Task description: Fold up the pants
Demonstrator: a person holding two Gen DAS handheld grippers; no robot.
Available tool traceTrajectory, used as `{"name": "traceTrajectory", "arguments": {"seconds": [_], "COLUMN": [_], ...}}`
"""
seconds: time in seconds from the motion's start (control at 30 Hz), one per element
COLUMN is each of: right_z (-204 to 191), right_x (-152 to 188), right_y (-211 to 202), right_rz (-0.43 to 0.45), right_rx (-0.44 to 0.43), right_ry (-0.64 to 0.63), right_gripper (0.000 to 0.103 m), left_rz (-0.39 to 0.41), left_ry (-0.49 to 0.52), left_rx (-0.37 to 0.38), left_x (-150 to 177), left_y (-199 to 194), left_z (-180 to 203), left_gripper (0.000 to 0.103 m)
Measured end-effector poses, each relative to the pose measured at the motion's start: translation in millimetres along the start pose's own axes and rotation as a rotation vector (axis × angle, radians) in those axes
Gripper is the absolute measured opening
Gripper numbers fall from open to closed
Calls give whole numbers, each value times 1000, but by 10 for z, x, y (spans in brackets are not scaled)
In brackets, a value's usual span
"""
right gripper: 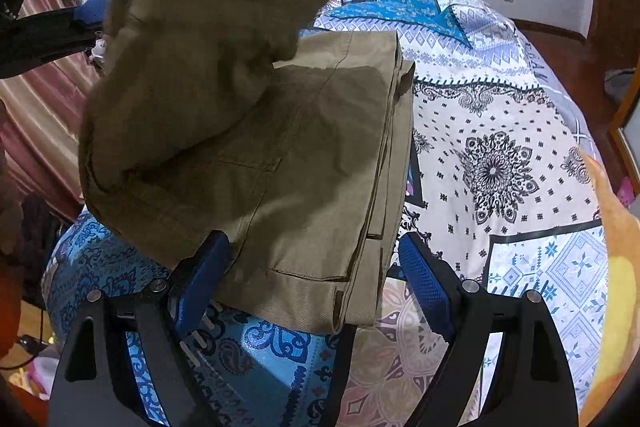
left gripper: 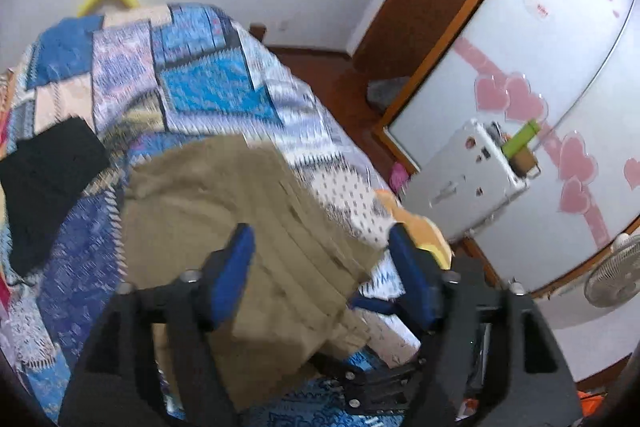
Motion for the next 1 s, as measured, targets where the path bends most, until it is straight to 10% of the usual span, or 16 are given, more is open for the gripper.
{"name": "traceTrajectory", "arguments": {"seconds": [0.33, 0.73, 1.0], "right_z": [3, 75, 176], "right_x": [5, 14, 4], "right_y": [-71, -68, -148], "right_rz": [6, 0, 5], "right_rx": [14, 20, 48], "right_ry": [-1, 24, 31], "right_gripper": [84, 84, 84], "left_rz": [-8, -332, -272], "left_ry": [11, 0, 61], "left_rx": [-308, -443, -536], "left_x": [-273, 100, 213], "left_y": [373, 1678, 1591], "left_z": [-883, -1660, -1984], "left_gripper": [87, 89, 98]}}
Point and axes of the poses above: each gripper's, at about its wrist camera, not at the fingertips, and y roughly the way its jaws point, z to its right, x to its underside, the point moved 10 cm from there along y, roughly the way its jaws point, and after that the axes turned 9 degrees about -x, right-handed, at the moved point
